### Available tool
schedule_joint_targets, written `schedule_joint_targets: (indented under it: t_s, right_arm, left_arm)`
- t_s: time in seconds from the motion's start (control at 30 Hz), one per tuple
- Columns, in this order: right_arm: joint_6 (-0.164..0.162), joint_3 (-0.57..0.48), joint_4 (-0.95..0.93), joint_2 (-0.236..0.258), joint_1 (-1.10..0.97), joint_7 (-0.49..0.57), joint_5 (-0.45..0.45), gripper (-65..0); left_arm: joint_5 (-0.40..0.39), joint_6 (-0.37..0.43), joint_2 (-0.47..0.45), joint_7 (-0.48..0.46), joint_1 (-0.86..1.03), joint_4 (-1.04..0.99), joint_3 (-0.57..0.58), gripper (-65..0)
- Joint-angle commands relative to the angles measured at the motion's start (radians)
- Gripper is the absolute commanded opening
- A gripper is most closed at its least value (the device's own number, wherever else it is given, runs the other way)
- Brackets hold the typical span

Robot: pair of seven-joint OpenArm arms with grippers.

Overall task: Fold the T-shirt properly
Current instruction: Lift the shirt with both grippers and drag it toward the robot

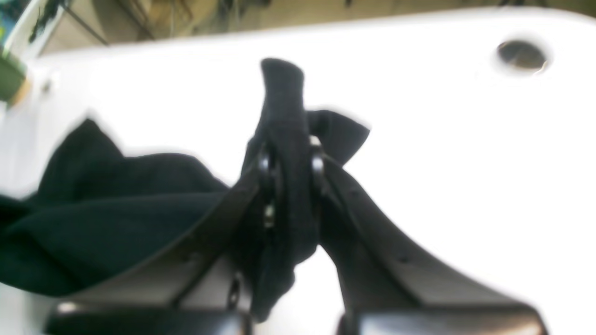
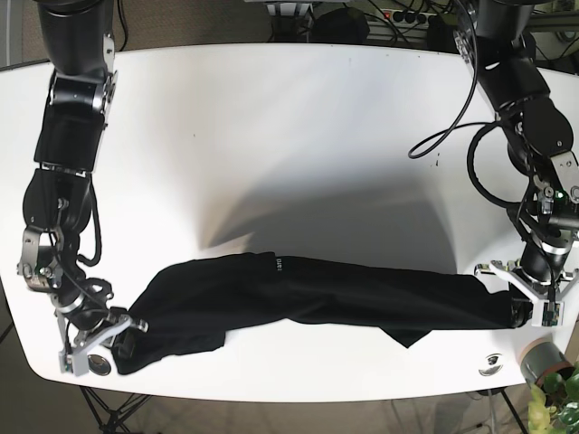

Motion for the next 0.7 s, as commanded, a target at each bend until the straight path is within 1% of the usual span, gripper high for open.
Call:
schedule_joint_targets:
  t_s: [0.0, 0.07, 0.23, 0.37, 0.43, 0.5, 0.6, 0.67]
  right_arm:
    - [0.021, 0.006, -0.007, 0.022, 0.108, 0.018, 0.009, -63.1]
    - [0.029, 0.006, -0.037, 0.022, 0.172, 0.003, 0.012, -63.1]
    - [0.029, 0.006, -0.112, 0.022, 0.319, -0.022, 0.013, -63.1]
    - [0.029, 0.006, -0.118, 0.028, 0.391, -0.037, 0.013, -63.1]
    - [0.029, 0.006, -0.118, 0.053, 0.407, -0.037, 0.013, -63.1]
    - [0.029, 0.006, -0.110, 0.059, 0.407, -0.040, 0.016, -63.1]
    - [0.029, 0.015, -0.109, 0.070, 0.391, -0.069, 0.050, -63.1]
    - [0.027, 0.024, -0.109, 0.099, 0.341, -0.071, 0.085, -63.1]
  left_arm:
    - [-0.001, 0.007, -0.018, -0.034, -0.073, -0.013, 0.001, -65.0]
    - [-0.001, 0.007, -0.037, -0.032, -0.132, -0.045, 0.010, -65.0]
    - [0.002, 0.008, -0.046, -0.035, -0.313, -0.154, 0.044, -65.0]
    - [0.058, 0.007, -0.060, -0.034, -0.418, -0.175, 0.045, -65.0]
    - [0.072, 0.007, -0.060, -0.034, -0.455, -0.195, 0.047, -65.0]
    - [0.071, 0.007, -0.060, -0.031, -0.465, -0.205, 0.047, -65.0]
    - [0.072, 0.007, -0.060, -0.029, -0.461, -0.183, 0.047, -65.0]
    - [0.072, 0.007, -0.060, -0.029, -0.421, -0.177, 0.042, -65.0]
